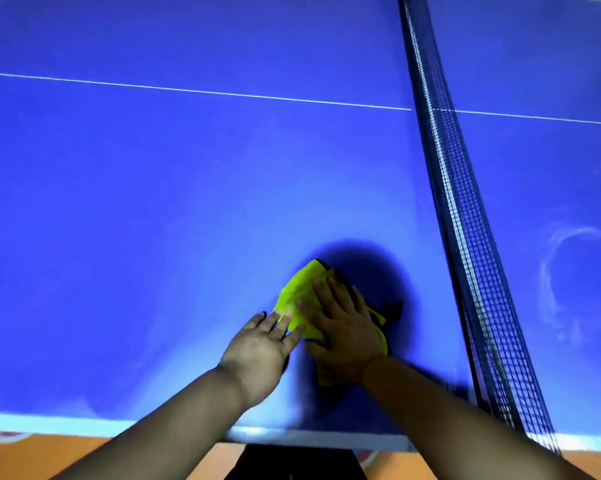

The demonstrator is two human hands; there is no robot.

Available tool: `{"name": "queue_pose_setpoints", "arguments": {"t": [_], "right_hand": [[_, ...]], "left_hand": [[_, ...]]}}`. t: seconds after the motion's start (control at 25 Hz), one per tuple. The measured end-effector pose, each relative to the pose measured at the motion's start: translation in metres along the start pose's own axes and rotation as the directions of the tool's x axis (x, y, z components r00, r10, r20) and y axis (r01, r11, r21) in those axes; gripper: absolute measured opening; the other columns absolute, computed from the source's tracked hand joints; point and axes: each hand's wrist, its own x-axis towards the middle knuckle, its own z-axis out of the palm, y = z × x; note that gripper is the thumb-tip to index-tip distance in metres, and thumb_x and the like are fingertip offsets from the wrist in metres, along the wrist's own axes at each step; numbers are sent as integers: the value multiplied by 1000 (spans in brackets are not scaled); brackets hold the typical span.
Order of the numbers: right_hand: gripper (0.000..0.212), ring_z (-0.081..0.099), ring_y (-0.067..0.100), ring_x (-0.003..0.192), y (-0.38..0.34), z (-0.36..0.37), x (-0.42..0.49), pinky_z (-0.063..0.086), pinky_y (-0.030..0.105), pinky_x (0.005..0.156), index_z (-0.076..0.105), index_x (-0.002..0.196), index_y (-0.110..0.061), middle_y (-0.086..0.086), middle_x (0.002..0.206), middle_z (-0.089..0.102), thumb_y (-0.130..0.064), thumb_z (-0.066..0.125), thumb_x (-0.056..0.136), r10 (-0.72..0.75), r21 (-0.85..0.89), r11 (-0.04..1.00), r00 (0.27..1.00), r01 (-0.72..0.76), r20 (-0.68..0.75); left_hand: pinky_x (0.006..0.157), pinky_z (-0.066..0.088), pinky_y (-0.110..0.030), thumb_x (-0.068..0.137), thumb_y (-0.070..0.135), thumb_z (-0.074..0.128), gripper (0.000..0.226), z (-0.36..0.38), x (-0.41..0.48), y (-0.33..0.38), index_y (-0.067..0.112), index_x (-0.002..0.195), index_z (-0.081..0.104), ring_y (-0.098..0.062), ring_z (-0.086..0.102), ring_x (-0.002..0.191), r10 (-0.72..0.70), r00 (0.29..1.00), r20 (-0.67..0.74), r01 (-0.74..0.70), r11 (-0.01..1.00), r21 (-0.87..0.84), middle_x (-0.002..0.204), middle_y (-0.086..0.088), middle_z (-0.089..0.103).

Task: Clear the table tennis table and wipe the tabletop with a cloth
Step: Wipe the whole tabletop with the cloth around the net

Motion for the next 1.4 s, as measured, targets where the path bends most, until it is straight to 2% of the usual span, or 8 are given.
{"name": "queue_pose_setpoints", "arguments": {"t": [0.12, 0.24, 0.44, 0.56, 0.8, 0.96, 1.2, 1.4], "right_hand": [[68, 27, 35, 142, -38, 5, -43, 21, 55, 107, 38, 143, -36, 7, 154, 32, -58, 46, 79, -22, 22, 1000, 1000, 22, 6], [67, 25, 35, 143, -49, 9, -83, 21, 54, 108, 35, 145, -37, 6, 157, 27, -53, 46, 80, -84, 51, 995, 996, 83, 20], [72, 22, 28, 145, -12, 4, -104, 14, 45, 115, 36, 145, -38, 2, 157, 26, -50, 46, 75, -85, 96, 992, 996, 85, -6], [75, 25, 29, 144, 34, -4, -71, 19, 48, 112, 34, 145, -38, 2, 156, 29, -50, 48, 72, -3, 123, 992, 1000, 4, -5], [71, 21, 30, 145, 160, -22, 70, 11, 44, 115, 39, 144, -35, 5, 155, 30, -49, 39, 74, 127, 97, 987, 992, -126, -11], [82, 8, 29, 148, 246, -40, 177, 11, 44, 115, 29, 148, -37, 4, 160, 16, -58, 17, 70, 272, 58, 960, 962, -273, 18], [64, 6, 23, 148, 331, -54, 294, 13, 49, 116, 21, 150, -39, 1, 162, 10, -40, 47, 92, 376, 43, 926, 927, -376, 16], [62, -5, 21, 149, 365, -59, 340, 0, 45, 118, 11, 152, -36, 0, 162, 0, -45, 37, 97, 558, 114, 823, 830, -556, 18]], "left_hand": [[99, 42, -38, 71, 36, 71, 59, 24, -51, 15, 23, 127, 58, -25, 58, 116, 56, 998, 16, -56, 997, -45, 126, -10, 60], [84, 53, -31, 68, 24, 50, 43, 33, -85, 38, 25, 105, 73, -19, 69, 95, 91, 994, -54, -97, 989, -109, 103, -4, 72], [103, 25, -24, 77, 20, 33, 49, 22, -81, 60, 27, 109, 70, -10, 63, 107, 92, 975, -201, -135, 968, -211, 118, 6, 66], [101, 26, -25, 95, 29, 22, 50, -2, -40, 55, 21, 117, 66, -14, 61, 110, -59, 975, -213, -3, 960, -281, 124, 2, 62], [102, 23, -38, 52, 42, 71, 79, -33, 72, -1, 9, 123, 60, -28, 59, 114, -269, 950, -159, 239, 954, -183, 129, -11, 58], [106, 17, -38, 38, 30, 86, 88, -66, 160, -9, 7, 120, 63, -30, 58, 114, -259, 942, -213, 217, 956, -199, 127, -13, 59], [101, 28, -32, 64, 44, 58, 50, -82, 233, -5, 20, 106, 69, -18, 50, 115, -239, 880, -409, 112, 944, -311, 110, 1, 66], [95, 33, -30, 69, 46, 46, 49, -102, 253, -13, 21, 105, 69, -17, 49, 111, -242, 815, -526, 86, 949, -303, 108, 3, 65]]}}
